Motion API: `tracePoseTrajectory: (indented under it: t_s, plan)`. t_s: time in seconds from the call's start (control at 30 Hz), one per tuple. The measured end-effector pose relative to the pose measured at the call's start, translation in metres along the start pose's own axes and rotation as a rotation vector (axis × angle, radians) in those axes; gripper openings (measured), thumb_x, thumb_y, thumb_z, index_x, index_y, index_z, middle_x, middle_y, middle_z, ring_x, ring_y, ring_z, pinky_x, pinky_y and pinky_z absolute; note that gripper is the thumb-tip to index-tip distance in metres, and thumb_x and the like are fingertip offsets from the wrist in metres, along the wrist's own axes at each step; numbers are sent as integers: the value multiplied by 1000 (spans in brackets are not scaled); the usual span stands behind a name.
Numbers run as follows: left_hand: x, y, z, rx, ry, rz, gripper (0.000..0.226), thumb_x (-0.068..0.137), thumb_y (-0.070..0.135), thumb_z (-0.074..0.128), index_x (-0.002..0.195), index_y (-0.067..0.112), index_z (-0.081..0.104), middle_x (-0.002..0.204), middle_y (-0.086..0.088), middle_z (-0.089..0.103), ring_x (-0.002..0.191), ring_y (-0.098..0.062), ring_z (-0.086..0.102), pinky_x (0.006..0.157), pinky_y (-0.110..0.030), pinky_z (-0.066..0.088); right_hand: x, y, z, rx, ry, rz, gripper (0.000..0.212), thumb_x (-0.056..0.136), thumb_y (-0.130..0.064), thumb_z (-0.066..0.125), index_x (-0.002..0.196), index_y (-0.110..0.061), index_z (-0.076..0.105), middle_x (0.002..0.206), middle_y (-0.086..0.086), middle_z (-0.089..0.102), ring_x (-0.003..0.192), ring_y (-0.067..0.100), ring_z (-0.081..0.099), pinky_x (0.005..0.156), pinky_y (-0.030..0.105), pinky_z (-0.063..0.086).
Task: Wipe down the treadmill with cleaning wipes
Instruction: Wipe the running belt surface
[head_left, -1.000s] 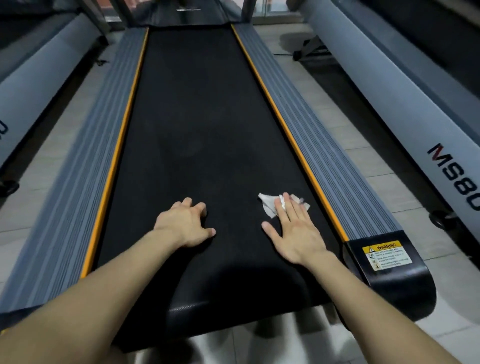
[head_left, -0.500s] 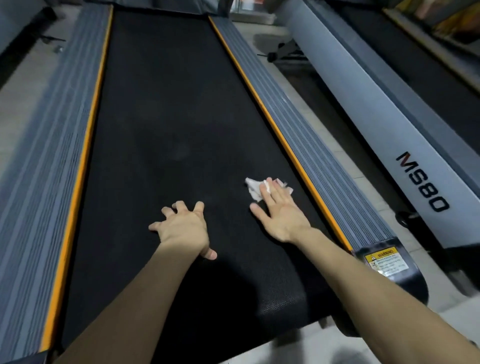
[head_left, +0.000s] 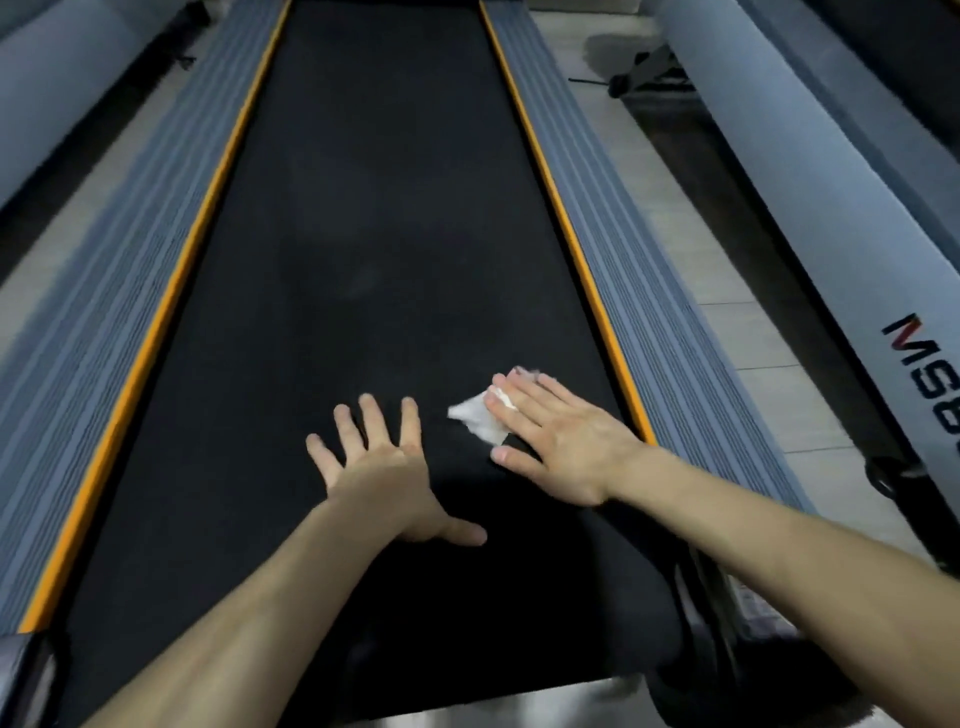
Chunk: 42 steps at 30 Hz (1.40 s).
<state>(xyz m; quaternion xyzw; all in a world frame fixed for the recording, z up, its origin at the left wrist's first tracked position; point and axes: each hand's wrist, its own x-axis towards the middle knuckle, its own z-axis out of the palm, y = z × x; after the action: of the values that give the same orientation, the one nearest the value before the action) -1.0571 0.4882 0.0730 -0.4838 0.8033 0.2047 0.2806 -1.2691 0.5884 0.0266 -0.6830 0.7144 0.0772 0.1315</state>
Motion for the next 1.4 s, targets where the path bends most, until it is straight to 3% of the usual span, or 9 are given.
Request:
tracePoseTrajectory:
  t_s: [0.17,0.4,0.5,0.6,0.8,1.0,1.23,1.33,1.4]
  plan:
    - [-8,43,28,-264,-148,-62,181,46,89,87,151,34,-50,144,-9,-70,140,-39,-58,120,-76,-17,32,47,-11,69,-23,193,84,104,-71,6,170,-20,-7,177,2,-18,162,18,-22,134,44,-6]
    - [-2,56,24,-270,-257,-212,188,42,82,93,137,34,-62,130,-13,-76,130,-45,-64,116,-82,-15,23,63,-21,-146,-117,-541,79,103,-70,16,170,-28,15,179,1,-1,165,21,-5,134,43,-3]
    - [2,56,23,-300,-273,-194,189,38,83,93,137,36,-61,133,-12,-76,130,-45,-64,115,-82,-15,71,107,-38,-169,25,-191,90,101,-70,14,168,-11,24,176,15,16,164,36,12,131,55,17]
    - [3,57,23,-305,-266,-191,188,38,82,93,139,39,-60,134,-10,-75,131,-43,-64,116,-81,-17,94,100,-45,-83,-103,76,97,100,-77,9,170,-11,-4,176,18,-14,163,35,-15,133,53,1]
    - [4,59,20,-297,-276,-202,189,37,83,93,139,37,-60,137,-14,-73,133,-46,-62,116,-82,-16,49,78,-29,-148,-158,-848,70,107,-66,31,167,-29,31,179,7,7,166,26,0,134,48,3]
    - [5,59,16,-331,-316,-225,190,39,80,94,137,34,-62,137,-14,-73,133,-45,-63,115,-81,-19,140,133,-76,-51,-214,-3,84,104,-73,19,170,-27,-8,176,12,-22,162,29,-23,132,47,-10]
    - [2,57,15,-357,-252,-228,189,40,80,95,140,35,-60,139,-11,-72,134,-40,-63,117,-78,-21,71,85,-46,-223,-286,-893,71,110,-67,22,169,-39,-4,176,12,-22,161,27,-27,132,46,-11]
    - [2,58,21,-321,-203,-239,189,39,81,94,142,35,-58,141,-12,-71,136,-40,-62,118,-78,-20,94,106,-57,-293,-214,-787,72,109,-65,18,171,-30,9,179,7,-8,164,25,-16,134,47,-4]
    - [1,62,21,-285,-155,-278,190,37,82,93,144,35,-57,145,-13,-68,140,-41,-58,119,-77,-19,126,128,-71,-254,-178,-444,79,106,-66,14,171,-22,7,179,10,-5,165,27,-12,133,48,-3]
